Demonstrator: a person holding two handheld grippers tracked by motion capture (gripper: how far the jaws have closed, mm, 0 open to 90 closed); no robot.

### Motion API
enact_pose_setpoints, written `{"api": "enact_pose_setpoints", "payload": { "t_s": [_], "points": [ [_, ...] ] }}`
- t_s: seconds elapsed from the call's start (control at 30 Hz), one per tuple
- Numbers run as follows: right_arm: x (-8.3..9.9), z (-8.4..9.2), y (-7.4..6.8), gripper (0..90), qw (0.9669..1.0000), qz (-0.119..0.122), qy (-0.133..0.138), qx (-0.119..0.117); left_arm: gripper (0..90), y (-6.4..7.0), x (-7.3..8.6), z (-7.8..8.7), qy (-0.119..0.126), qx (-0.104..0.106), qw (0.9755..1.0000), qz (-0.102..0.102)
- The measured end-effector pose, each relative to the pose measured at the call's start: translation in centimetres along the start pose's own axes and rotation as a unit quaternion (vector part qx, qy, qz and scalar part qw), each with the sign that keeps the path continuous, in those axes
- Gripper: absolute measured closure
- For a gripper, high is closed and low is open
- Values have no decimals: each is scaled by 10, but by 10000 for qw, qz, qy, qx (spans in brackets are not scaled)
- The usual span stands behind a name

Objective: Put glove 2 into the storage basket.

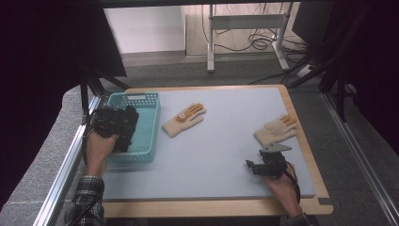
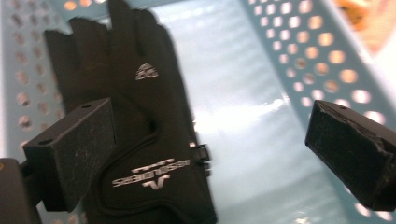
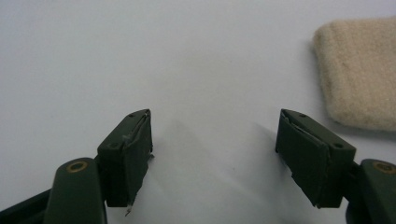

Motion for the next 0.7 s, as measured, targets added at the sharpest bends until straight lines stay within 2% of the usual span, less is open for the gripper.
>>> {"api": "enact_pose_setpoints", "payload": {
  "t_s": [0.2,0.4,0.43,0.47,0.5,0.63,0.7],
  "points": [
    [0,0,0,266,10000,-1,-2,0,26,13,1,3,135,90,9997,-193],
    [0,0,0,266,10000,-5,-4,-1,26,32,-1,9,328,210,9982,-457],
    [0,0,0,266,10000,-5,-3,-2,26,32,-1,9,328,210,9982,-457],
    [0,0,0,266,10000,-7,-6,-4,24,39,-1,11,366,244,9974,-570],
    [0,0,0,266,10000,-8,-7,-5,21,39,-1,11,366,244,9974,-570],
    [0,0,0,266,10000,-4,-6,-9,12,58,-3,13,441,257,9954,-811],
    [0,0,0,266,10000,-6,-6,-11,11,63,-3,13,445,263,9952,-829]
  ]
}}
Point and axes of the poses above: each handheld gripper's, and its own axes: z roughly backward along the jaws, x roughly out of its underside, y roughly to its right, the point moved 4 cm from there along -z, roughly forward along the jaws, and after that the axes turned 14 degrees about -y, right-handed, at the moved point
